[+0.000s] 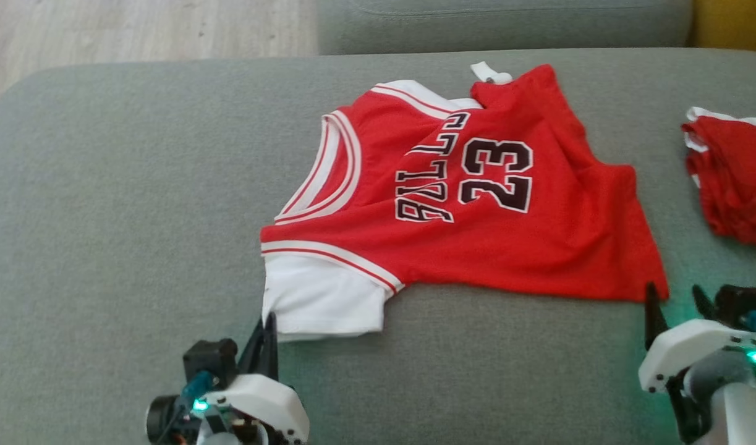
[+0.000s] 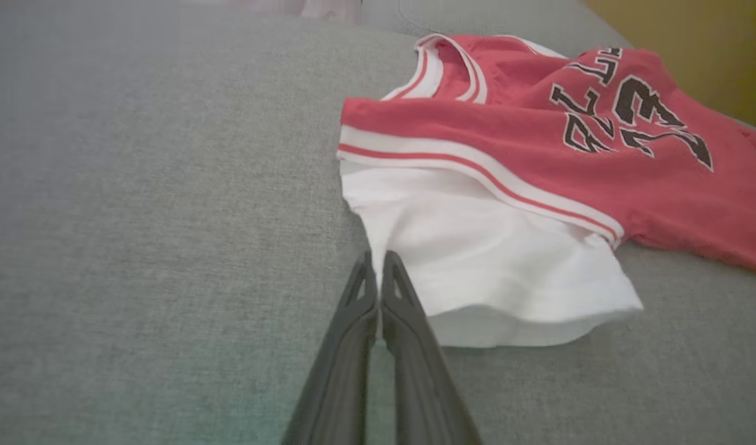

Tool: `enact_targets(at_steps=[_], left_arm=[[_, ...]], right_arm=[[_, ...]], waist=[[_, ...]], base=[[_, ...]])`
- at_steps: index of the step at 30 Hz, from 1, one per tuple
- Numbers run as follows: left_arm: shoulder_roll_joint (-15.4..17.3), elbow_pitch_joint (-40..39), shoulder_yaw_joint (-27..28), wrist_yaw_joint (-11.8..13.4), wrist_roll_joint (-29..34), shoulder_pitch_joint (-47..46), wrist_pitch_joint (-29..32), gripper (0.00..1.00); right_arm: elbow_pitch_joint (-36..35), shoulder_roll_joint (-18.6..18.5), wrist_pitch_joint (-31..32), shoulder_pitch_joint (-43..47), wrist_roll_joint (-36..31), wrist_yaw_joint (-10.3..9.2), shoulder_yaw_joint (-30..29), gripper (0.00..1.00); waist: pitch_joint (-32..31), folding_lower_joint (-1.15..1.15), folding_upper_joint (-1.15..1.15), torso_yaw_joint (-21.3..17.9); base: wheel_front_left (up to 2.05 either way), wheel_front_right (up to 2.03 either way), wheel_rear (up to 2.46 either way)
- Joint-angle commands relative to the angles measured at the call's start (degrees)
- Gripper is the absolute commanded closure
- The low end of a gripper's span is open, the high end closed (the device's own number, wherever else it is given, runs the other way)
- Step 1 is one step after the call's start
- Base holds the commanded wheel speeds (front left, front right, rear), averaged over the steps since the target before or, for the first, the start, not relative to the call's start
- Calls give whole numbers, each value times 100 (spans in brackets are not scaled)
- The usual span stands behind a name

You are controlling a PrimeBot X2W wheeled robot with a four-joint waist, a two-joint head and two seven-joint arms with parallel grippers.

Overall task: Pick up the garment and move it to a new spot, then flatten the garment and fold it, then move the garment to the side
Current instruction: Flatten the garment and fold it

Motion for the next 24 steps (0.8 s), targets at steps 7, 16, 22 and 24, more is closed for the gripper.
enact_targets(at_steps=[7,16,22,24], left_arm=[[304,-728,366,198,116,-35,-196,100],[530,-1329,461,257,236,-95,-297,100],[907,-2201,676,298,520,-480,-396,100],[1105,-2557,757,344,670,-669,-322,100]], right_arm=[[801,-49,591,-571,646,-4,253,72],[548,-49,192,-693,1218,-4,581,100],[-604,-49,10,-590,1485,-4,815,100],[-1183,-71,40,-540,1520,-4,822,100]], waist=[[-42,0,0,162],[-388,0,0,-5],[-814,0,0,-136],[-905,0,0,-175]], base=[[0,0,0],[0,0,0],[0,0,0],[0,0,0]])
